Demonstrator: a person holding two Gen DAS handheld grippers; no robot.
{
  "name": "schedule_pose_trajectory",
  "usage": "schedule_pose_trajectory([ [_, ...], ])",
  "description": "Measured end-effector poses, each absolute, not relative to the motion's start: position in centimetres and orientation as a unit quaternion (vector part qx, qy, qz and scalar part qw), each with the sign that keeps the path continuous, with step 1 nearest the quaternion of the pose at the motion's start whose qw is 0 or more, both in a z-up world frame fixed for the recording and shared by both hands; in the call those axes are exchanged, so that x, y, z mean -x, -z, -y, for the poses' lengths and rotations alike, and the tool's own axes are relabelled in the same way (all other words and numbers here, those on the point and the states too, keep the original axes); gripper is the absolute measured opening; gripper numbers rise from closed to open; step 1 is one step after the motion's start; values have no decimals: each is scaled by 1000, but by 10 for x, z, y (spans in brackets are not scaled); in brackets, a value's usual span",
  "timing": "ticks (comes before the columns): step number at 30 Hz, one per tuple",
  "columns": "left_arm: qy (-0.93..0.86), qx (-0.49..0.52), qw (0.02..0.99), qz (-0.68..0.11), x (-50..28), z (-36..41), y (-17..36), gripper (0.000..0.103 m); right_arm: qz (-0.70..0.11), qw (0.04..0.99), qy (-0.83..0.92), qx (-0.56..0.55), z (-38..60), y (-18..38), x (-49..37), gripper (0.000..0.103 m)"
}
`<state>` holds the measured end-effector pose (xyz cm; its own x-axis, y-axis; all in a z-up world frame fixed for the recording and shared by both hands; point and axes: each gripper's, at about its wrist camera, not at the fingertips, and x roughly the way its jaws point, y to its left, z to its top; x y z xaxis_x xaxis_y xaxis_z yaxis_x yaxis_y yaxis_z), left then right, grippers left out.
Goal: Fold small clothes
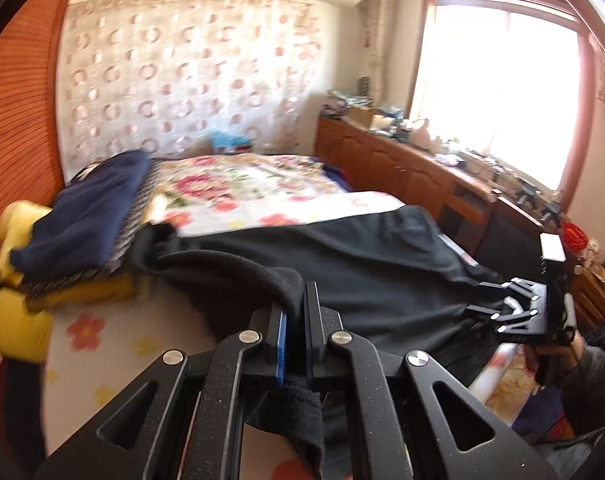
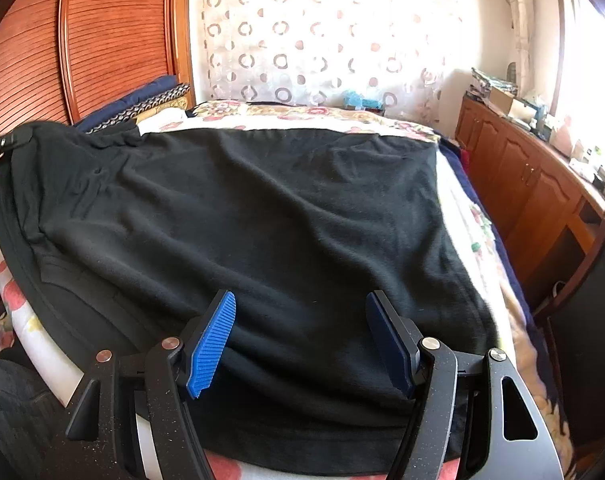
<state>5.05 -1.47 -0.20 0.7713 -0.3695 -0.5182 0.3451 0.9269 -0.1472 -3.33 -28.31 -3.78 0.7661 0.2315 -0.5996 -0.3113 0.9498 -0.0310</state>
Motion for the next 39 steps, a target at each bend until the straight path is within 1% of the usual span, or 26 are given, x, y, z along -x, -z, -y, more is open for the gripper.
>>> schedule_pose_trajectory([
  [7, 265, -22, 929, -258, -69, 89, -29, 7, -298, 944, -134, 51, 299, 29, 41, 70],
  [10, 278, -30, 926, -253, -72, 109, -34, 7, -295, 945, -132, 48, 303, 26, 44, 70],
  [13, 253, -43, 929, -265, -78, 118, -31, 7, -293, 946, -134, 46, 305, 25, 45, 70],
  [15, 256, -33, 925, -277, -80, 117, -27, 14, -292, 946, -135, 47, 305, 24, 45, 70],
  [17, 261, -24, 921, -287, -80, 112, -24, 26, -291, 946, -138, 47, 305, 24, 43, 70],
  [18, 254, -26, 924, -285, -78, 109, -23, 29, -291, 945, -139, 48, 304, 24, 43, 70],
  [19, 247, -30, 927, -282, -76, 106, -22, 35, -291, 945, -141, 48, 304, 24, 43, 70],
  [20, 243, -30, 928, -280, -74, 103, -22, 39, -291, 945, -143, 49, 303, 24, 41, 70],
  [22, 246, -25, 926, -285, -71, 94, -20, 41, -290, 944, -147, 51, 299, 23, 39, 70],
  [24, 243, -24, 927, -285, -68, 88, -19, 53, -288, 944, -152, 53, 295, 22, 37, 70],
  [25, 239, -24, 929, -281, -66, 84, -18, 68, -288, 943, -155, 53, 293, 22, 36, 70],
  [26, 235, -24, 931, -278, -63, 80, -18, 79, -288, 943, -157, 54, 291, 21, 36, 70],
  [27, 232, -23, 932, -277, -61, 76, -16, 80, -287, 943, -161, 55, 288, 19, 35, 70],
  [33, 196, -20, 938, -286, -51, 53, 3, 81, -277, 937, -200, 65, 260, 7, 34, 70],
  [39, 169, 5, 936, -309, -46, 22, 27, 81, -278, 921, -259, 86, 218, 4, 33, 70],
])
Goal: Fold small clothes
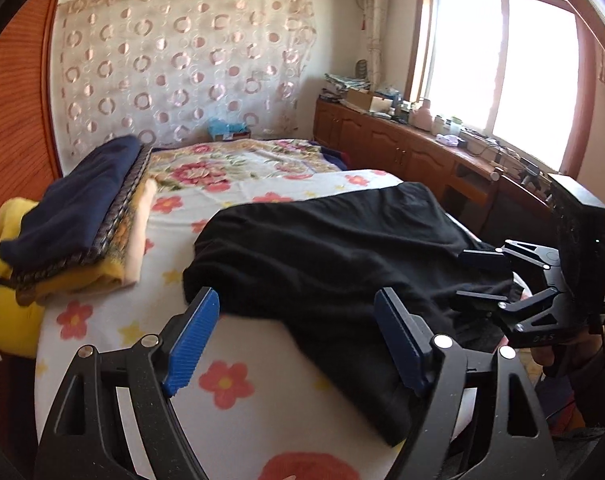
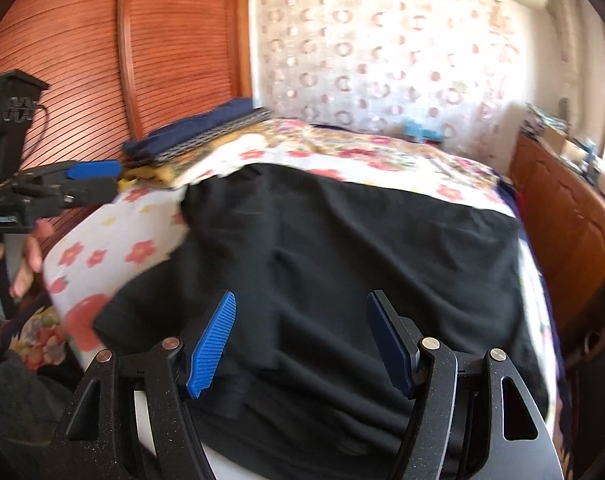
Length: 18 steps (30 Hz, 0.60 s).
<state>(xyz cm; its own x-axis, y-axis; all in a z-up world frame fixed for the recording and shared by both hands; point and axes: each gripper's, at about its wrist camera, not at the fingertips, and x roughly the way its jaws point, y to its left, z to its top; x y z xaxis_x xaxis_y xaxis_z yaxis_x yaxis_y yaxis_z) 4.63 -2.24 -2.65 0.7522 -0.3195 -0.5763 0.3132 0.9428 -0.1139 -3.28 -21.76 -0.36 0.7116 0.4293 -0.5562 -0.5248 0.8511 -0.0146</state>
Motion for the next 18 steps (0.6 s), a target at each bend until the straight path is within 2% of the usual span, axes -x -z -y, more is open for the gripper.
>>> schedule_pose_trajectory([
  [7, 141, 34, 935, -324, -48, 0, 42, 81, -326, 890, -295, 123, 181, 32, 5, 69],
  [9, 141, 36, 934, -326, -48, -2, 45, 81, -337, 886, -293, 126, 178, 39, -4, 53],
  [11, 143, 35, 934, -327, -47, 0, 47, 81, -334, 886, -298, 123, 178, 38, -9, 15],
  [13, 147, 34, 933, -327, -46, 1, 49, 81, -316, 893, -298, 118, 182, 30, -9, 9],
  [18, 156, 29, 932, -327, -43, 9, 50, 81, -263, 913, -302, 82, 200, -6, 3, 7],
])
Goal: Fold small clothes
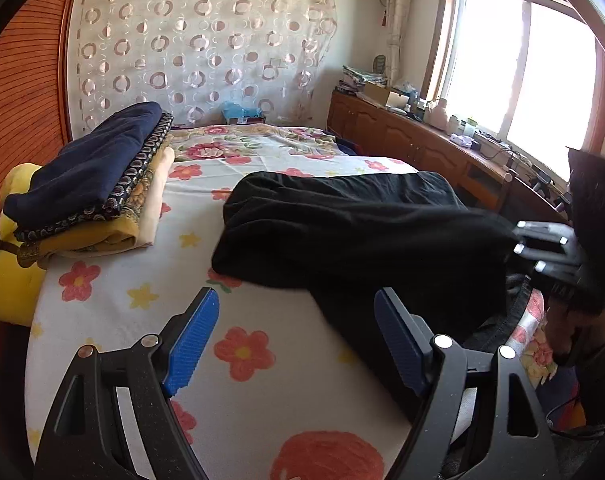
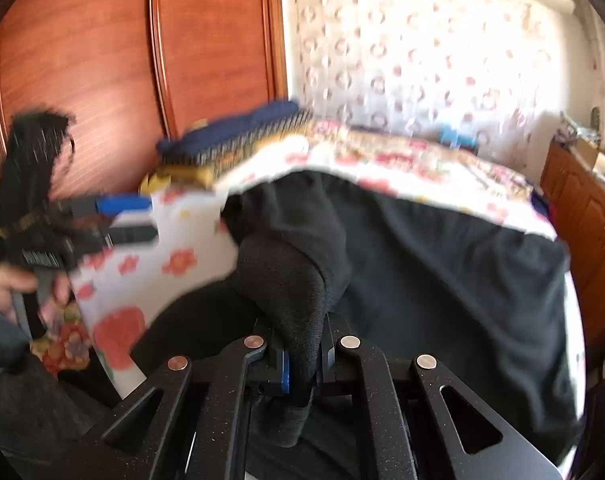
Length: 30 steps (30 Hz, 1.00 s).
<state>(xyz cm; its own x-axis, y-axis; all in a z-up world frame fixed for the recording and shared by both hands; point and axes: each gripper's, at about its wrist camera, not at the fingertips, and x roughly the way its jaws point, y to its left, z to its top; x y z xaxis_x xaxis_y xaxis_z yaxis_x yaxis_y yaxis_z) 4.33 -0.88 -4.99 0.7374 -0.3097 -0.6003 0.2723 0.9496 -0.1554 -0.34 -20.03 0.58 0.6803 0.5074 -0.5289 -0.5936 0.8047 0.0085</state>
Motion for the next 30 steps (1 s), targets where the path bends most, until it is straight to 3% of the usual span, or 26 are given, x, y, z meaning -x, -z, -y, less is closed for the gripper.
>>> schedule_pose_trajectory([
  [9, 173, 18, 934, -313, -38, 24, 40, 81, -213, 946, -238, 60, 280, -50, 27, 7],
  [24, 190, -2, 937, -293, -42, 53, 23, 81, -307, 943, -122, 40, 337, -10, 16, 8],
  [30, 191, -6, 937, -292, -43, 57, 22, 81, -303, 947, -101, 41, 327, -32, 11, 31],
])
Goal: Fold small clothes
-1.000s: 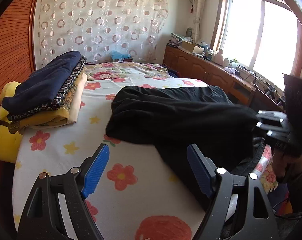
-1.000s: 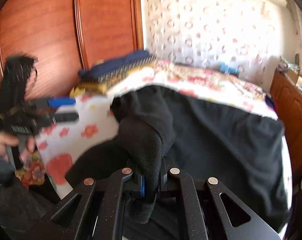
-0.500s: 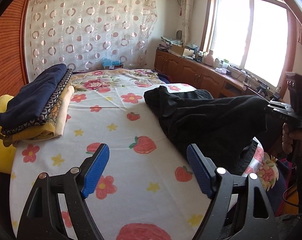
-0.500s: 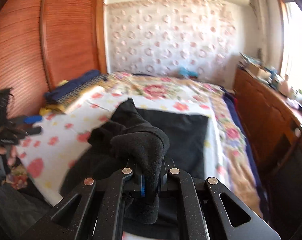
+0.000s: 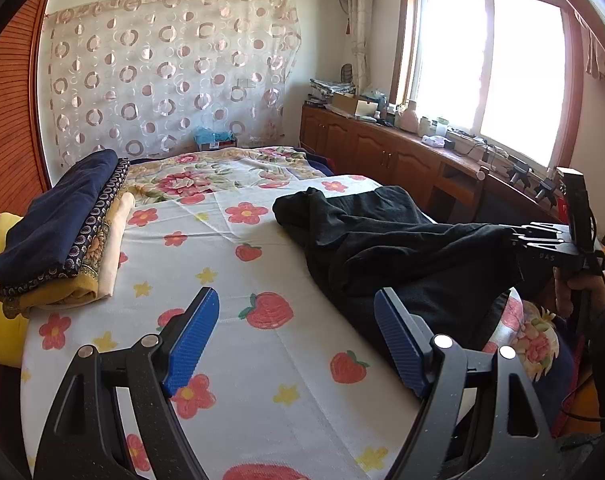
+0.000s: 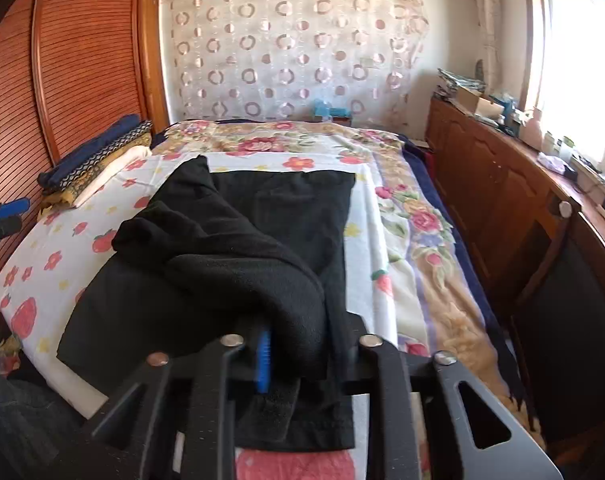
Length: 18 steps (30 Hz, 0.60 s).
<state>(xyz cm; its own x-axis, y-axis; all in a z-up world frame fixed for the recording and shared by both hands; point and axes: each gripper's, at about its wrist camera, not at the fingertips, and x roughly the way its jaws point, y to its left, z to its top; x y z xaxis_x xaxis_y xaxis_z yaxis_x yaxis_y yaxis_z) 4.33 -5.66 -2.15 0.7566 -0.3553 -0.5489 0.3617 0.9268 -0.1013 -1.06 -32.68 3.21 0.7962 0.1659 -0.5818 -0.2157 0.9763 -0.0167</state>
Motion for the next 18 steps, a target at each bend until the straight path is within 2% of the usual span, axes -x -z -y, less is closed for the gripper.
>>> schedule_pose_trajectory([
  [2, 191, -7, 937, -292, -43, 58, 22, 81, -305, 947, -96, 40, 335, -35, 13, 39],
  [7, 190, -6, 937, -292, -44, 58, 21, 81, -283, 954, -91, 43, 327, -37, 24, 41],
  [18, 181, 4, 939, -294, -42, 53, 26, 81, -247, 955, -157, 50, 282, -29, 21, 54],
])
